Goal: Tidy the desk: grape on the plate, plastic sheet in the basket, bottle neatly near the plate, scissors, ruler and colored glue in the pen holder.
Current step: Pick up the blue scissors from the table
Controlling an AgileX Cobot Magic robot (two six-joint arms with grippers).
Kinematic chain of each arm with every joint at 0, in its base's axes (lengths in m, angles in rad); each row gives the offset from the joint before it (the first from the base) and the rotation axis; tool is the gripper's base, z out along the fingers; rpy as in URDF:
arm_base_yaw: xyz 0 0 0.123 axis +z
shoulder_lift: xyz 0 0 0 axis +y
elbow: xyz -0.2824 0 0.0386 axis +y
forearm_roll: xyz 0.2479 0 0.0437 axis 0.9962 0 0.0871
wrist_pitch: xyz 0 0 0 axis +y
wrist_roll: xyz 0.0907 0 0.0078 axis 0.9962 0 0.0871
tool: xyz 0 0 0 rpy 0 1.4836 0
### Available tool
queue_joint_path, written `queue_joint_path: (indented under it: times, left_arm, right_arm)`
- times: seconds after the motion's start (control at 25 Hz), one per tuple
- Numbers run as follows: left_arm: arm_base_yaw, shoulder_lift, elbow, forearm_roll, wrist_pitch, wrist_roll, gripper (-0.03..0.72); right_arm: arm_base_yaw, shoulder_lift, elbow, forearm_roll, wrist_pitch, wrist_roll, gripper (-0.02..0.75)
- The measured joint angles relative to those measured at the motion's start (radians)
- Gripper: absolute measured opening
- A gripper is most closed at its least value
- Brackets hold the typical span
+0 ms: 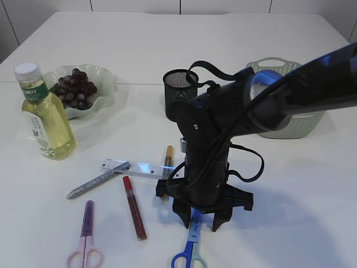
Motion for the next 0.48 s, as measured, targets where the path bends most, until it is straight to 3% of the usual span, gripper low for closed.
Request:
queue_joint_path:
  times: [0.48]
  left_arm:
    - [0.0, 0.0, 0.0, 0.0, 0.002, 0.0, 0.487]
  right_arm:
    - [0.0, 0.0, 0.0, 0.002, -0.004, 0.002, 0.216]
